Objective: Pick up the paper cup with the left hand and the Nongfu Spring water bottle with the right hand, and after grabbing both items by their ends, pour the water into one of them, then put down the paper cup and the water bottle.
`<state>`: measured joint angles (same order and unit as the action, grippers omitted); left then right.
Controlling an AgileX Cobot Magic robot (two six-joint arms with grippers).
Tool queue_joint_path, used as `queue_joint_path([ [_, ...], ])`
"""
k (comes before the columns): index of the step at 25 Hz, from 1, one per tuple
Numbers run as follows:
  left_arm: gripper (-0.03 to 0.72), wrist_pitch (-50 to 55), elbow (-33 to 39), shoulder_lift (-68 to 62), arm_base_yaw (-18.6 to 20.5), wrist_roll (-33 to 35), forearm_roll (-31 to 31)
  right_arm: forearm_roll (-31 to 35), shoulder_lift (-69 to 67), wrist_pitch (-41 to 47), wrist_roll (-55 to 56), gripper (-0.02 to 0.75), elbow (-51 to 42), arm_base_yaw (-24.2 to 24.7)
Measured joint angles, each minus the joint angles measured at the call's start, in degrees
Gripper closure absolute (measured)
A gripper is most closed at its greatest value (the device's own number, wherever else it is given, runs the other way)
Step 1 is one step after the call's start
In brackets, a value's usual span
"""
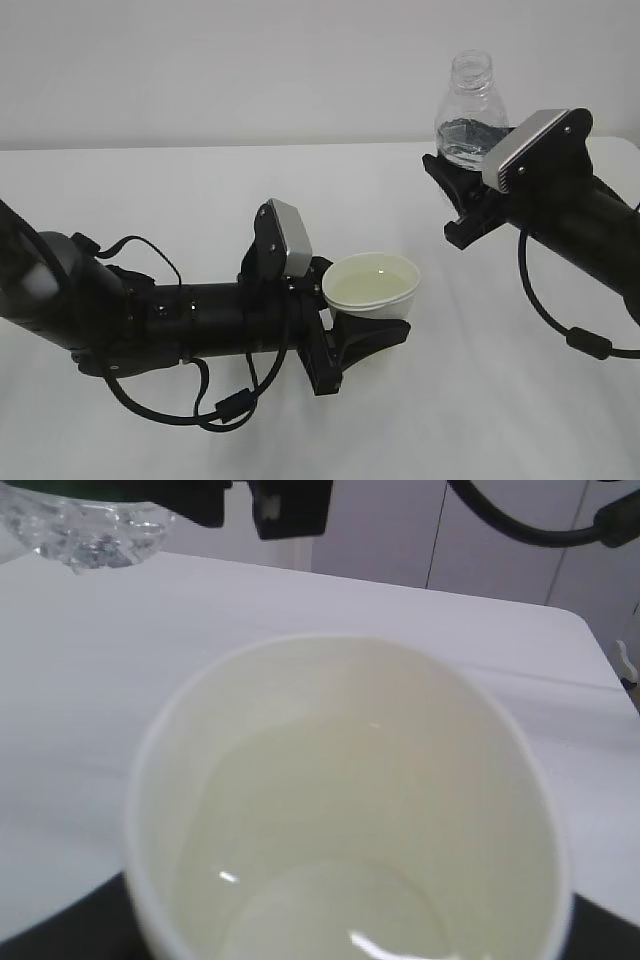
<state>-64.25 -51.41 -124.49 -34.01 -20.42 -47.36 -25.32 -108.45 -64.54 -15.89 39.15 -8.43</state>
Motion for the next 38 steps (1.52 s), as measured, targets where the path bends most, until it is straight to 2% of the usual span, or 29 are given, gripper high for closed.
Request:
queue_joint_path([
  [9,0.253,0.0,0.0,0.0,0.0,0.0,0.0,2.8,0.0,0.0,4.8,0.329,0.0,0.0],
  [25,0.253,0.0,0.0,0.0,0.0,0.0,0.0,17.6,0.0,0.0,5.1,0.329,0.0,0.0],
  [38,0.253,0.0,0.0,0.0,0.0,0.0,0.0,26.0,0.0,0.0,-0.8,0.329,0.0,0.0],
])
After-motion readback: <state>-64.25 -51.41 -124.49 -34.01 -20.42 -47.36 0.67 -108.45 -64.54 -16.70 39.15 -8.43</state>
